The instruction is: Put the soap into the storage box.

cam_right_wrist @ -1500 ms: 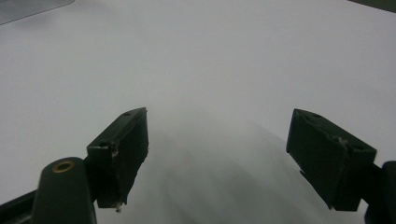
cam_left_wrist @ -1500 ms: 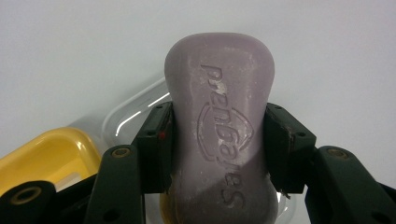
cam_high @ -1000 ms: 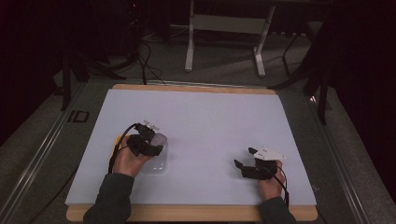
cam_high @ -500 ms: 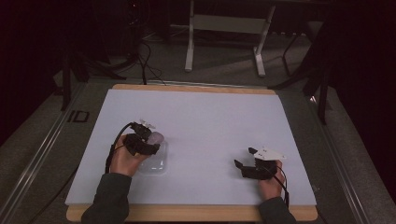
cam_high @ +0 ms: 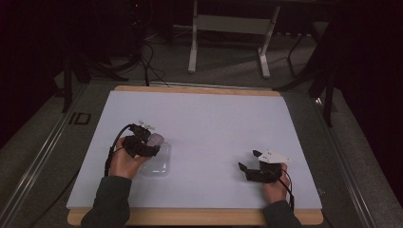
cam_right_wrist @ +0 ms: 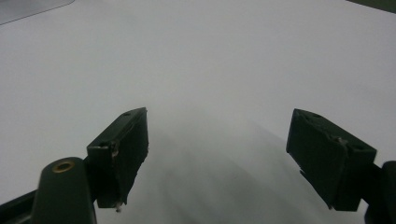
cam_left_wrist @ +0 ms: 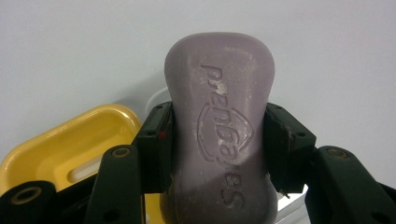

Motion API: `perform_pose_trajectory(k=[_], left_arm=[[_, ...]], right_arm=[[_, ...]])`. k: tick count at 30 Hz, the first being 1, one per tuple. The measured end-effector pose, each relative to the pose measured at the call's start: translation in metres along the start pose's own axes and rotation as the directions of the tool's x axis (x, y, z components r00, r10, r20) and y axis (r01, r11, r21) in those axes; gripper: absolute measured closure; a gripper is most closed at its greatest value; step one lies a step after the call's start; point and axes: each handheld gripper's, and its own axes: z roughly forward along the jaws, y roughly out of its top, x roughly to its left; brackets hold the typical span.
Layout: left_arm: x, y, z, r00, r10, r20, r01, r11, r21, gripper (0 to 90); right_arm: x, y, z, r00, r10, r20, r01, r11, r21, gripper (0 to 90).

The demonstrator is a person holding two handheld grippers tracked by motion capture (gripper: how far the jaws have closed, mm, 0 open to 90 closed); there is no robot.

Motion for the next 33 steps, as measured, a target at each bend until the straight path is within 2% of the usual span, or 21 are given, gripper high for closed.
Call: perform_pose_trajectory(k=[33], left_arm=[[0.021, -0.007, -0.012, 0.9973, -0.069, -0.025, 0.068, 0.9975, -0.017, 49.2]], right_arm=[[0.0, 0.0, 0.0, 1.0, -0.004, 0.0, 0.004, 1.0, 0.001, 20.4]])
